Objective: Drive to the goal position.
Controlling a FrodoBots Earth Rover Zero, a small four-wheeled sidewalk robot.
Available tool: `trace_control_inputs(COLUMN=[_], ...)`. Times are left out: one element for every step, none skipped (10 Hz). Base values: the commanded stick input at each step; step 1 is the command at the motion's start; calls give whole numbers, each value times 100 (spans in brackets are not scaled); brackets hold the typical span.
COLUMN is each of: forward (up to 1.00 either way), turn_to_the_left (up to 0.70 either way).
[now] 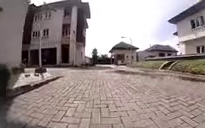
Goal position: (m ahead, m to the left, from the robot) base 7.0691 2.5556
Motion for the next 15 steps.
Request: trace_control_inputs(forward=[50, 50, 50, 50, 50, 50, 50, 50, 50, 50, 50, 50, 50, 50, 50], turn_to_the_left=[50, 50, 50, 50, 45, 11, 0, 0, 0, 0, 0, 0, 0, 0, 0])
